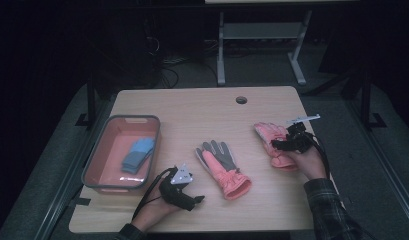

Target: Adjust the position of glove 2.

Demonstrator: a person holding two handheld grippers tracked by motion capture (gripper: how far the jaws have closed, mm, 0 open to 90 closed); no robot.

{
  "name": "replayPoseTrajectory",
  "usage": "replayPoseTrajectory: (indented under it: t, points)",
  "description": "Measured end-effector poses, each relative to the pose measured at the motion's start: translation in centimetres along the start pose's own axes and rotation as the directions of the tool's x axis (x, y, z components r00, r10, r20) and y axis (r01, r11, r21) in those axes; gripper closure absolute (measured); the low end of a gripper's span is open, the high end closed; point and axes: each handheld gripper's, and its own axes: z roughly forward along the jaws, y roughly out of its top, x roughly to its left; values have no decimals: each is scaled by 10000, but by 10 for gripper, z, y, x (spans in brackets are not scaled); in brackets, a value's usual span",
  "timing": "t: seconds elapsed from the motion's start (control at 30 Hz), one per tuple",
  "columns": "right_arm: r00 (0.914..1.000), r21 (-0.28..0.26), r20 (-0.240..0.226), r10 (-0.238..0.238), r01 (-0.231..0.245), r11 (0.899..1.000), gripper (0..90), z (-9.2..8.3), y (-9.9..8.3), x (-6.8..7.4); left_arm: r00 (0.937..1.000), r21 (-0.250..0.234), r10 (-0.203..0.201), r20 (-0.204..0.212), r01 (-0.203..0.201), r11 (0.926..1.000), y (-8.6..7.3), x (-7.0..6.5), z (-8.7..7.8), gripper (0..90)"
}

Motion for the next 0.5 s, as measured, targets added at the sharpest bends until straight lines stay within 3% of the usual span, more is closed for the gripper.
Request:
replayPoseTrajectory:
  t: [0.2,0.4,0.5]
  points:
    - [9996,332,-259,143,-135,9994,450,10,-7,-1,10000,-9,1,0,-1,10000,0,0,0,123]
    - [9993,286,-288,-220,229,9993,695,10,-7,3,10000,-10,-2,0,2,10000,0,0,0,123]
    - [9992,187,-265,-293,298,9994,770,7,-8,1,10000,-12,-3,2,3,10000,0,0,0,123]
